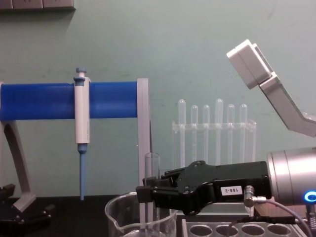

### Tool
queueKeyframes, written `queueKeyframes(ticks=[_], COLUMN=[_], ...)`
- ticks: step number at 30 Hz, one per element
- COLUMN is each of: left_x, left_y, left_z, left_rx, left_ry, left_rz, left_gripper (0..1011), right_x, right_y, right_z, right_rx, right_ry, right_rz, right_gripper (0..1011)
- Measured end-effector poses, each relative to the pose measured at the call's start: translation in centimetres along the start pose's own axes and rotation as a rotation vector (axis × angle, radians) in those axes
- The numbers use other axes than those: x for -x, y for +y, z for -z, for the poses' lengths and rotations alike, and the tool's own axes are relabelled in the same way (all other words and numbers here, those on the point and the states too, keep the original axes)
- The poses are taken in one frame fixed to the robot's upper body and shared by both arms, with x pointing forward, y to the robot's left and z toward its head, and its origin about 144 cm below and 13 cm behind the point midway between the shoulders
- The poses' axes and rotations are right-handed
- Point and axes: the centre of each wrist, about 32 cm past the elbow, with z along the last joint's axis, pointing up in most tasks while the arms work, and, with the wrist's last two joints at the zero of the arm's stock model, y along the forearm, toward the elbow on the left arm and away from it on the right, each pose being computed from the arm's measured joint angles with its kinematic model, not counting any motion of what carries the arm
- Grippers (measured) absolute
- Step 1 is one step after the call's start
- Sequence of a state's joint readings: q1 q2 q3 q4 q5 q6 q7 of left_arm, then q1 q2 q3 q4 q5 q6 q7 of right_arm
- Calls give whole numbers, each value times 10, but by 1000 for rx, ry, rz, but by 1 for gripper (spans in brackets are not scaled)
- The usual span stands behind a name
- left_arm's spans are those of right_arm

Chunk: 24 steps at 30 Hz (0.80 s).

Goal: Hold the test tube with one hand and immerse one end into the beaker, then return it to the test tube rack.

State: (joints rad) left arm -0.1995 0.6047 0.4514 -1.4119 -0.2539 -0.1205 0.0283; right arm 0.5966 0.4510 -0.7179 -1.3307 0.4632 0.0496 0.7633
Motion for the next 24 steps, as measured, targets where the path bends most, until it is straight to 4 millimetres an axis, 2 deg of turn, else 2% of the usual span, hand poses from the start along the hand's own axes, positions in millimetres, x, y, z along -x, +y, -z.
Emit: queueKeyframes(ticks=[24], left_x=[0], left_y=[0], left_z=[0], left_rx=[0], left_ry=[0], left_rz=[0], left_gripper=[1000], right_x=[0], right_y=[0], right_z=[0], right_rx=[0], right_ry=[0], right_rz=[0], right_gripper=[231])
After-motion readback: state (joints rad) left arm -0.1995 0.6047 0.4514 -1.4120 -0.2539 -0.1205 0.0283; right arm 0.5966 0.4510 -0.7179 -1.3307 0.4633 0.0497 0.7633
